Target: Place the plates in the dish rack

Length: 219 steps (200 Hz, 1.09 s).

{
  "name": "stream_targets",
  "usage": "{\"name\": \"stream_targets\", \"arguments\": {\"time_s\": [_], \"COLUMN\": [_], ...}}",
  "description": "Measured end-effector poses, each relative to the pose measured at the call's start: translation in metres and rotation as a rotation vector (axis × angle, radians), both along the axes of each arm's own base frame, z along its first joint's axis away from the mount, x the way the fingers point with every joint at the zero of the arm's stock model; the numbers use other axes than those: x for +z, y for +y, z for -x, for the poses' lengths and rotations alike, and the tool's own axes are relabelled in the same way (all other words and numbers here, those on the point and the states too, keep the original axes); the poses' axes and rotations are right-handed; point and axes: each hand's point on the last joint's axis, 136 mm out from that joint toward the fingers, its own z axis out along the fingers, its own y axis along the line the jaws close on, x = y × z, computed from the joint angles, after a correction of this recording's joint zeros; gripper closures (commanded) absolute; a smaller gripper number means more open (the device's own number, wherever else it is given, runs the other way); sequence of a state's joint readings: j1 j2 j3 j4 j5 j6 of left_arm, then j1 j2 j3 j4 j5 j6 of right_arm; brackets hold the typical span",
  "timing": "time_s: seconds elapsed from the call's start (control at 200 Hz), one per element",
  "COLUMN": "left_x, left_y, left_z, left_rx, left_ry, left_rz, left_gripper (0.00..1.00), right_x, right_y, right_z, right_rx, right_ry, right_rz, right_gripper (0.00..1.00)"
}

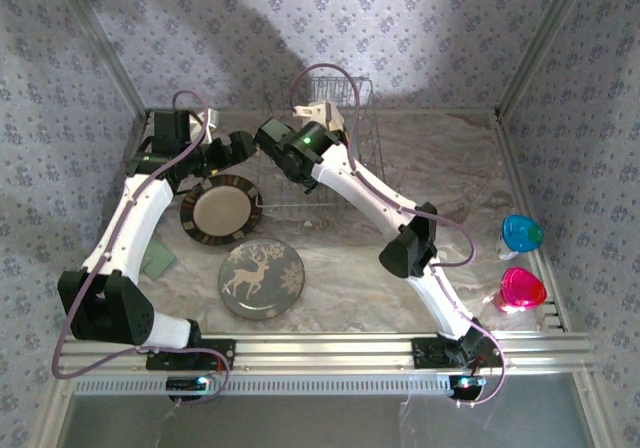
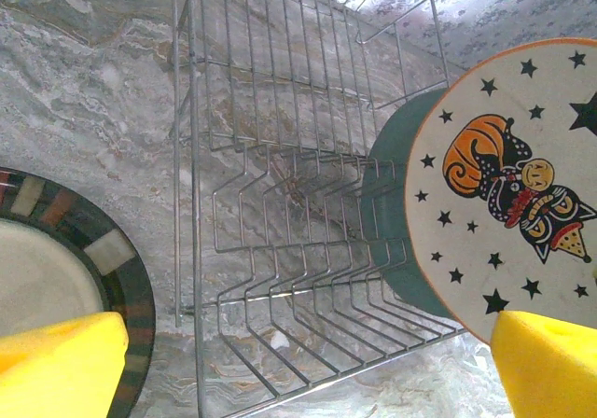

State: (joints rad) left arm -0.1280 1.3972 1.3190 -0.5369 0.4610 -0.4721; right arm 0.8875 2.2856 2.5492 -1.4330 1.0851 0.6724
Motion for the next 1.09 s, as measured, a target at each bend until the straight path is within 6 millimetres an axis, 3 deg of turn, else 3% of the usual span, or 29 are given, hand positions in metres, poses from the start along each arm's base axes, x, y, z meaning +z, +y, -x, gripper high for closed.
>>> {"name": "stream_targets", "arguments": {"time_s": [0.295,1.094], "left_x": [0.001,-0.007], "left_y": [0.000,-0.003], "left_z": [0.000,-0.002], "left_rx": [-0.001,-0.011], "left_ry": [-0.003,0.019], "left_rz": [0.001,0.007], "left_gripper": [0.00,0.01], "right_x": [-0.023,-0.051], "right_y": [0.008,0.010], "right_z": [0.000,-0.014], "right_rx": [0.011,-0.002], "right_ry": [0.067,0.107], "right_rz": [-0.032,-0.029], "right_gripper": [1.00,1.00]}}
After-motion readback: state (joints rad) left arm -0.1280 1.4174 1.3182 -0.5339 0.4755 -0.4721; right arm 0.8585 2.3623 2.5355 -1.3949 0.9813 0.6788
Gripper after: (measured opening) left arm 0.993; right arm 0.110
